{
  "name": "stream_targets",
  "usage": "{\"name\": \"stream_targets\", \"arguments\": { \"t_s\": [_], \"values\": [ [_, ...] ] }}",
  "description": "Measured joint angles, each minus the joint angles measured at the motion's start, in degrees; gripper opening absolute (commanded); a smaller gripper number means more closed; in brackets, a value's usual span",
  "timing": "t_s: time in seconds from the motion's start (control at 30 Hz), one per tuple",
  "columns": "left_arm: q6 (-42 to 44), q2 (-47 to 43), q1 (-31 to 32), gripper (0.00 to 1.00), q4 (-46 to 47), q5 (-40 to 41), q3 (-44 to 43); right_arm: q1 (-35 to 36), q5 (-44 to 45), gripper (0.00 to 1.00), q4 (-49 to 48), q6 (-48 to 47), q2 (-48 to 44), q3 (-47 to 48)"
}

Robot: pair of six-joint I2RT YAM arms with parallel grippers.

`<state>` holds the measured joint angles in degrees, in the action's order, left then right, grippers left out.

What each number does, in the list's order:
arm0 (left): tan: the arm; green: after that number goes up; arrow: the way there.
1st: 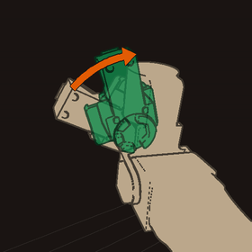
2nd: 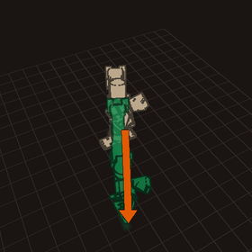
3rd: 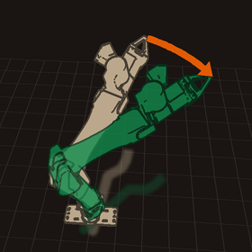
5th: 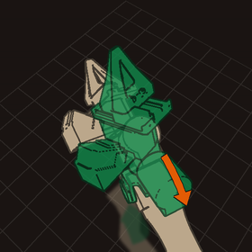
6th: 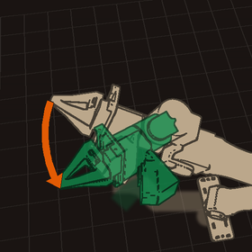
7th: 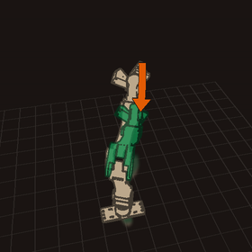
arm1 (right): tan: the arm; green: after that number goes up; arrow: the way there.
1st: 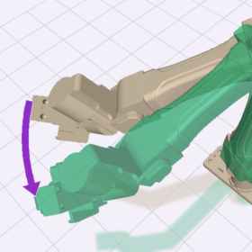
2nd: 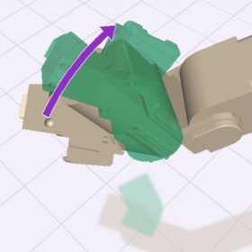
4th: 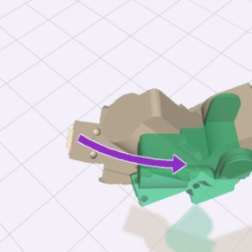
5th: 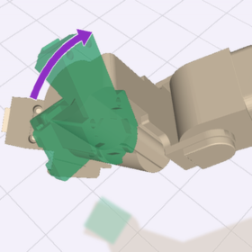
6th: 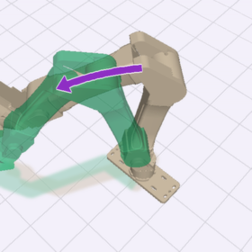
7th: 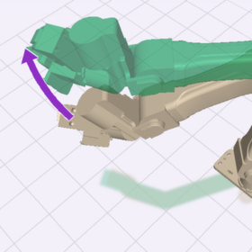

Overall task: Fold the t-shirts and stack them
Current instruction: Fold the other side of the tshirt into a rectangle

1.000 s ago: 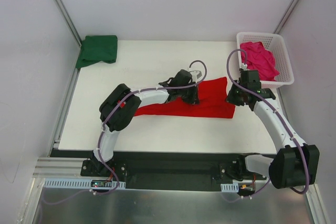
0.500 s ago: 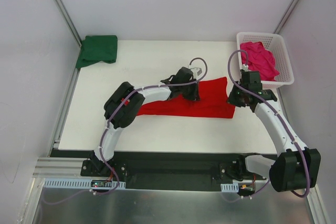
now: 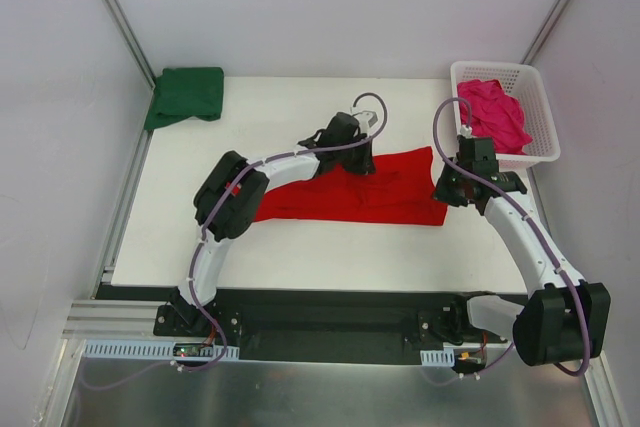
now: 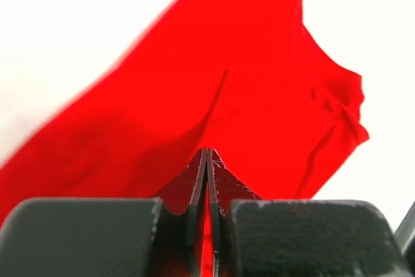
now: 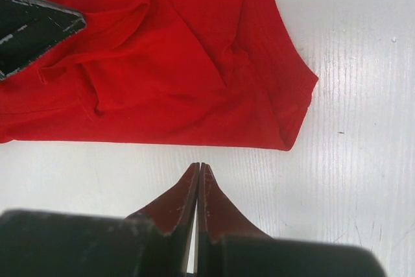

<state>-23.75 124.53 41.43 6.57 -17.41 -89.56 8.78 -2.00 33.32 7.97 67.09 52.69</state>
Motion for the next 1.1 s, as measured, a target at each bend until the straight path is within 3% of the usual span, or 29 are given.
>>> {"name": "stream_targets", "arguments": {
  "t_s": [0.9, 1.07, 1.1],
  "values": [
    [6.5, 2.4, -8.5, 0.00, -3.3, 3.0, -1.2, 0.0, 0.7, 0.02, 0.9, -0.7, -0.7, -0.1],
    [5.4, -2.6, -8.7, 0.01, -3.9, 2.9, 3.8, 0.0, 0.2, 0.16, -0.1, -0.4, -0.7, -1.8],
    [4.9, -4.3, -8.5, 0.07, -3.9, 3.0, 5.3, 0.0, -0.1, 0.20, -0.5, -0.3, -0.6, -2.4]
  ]
}}
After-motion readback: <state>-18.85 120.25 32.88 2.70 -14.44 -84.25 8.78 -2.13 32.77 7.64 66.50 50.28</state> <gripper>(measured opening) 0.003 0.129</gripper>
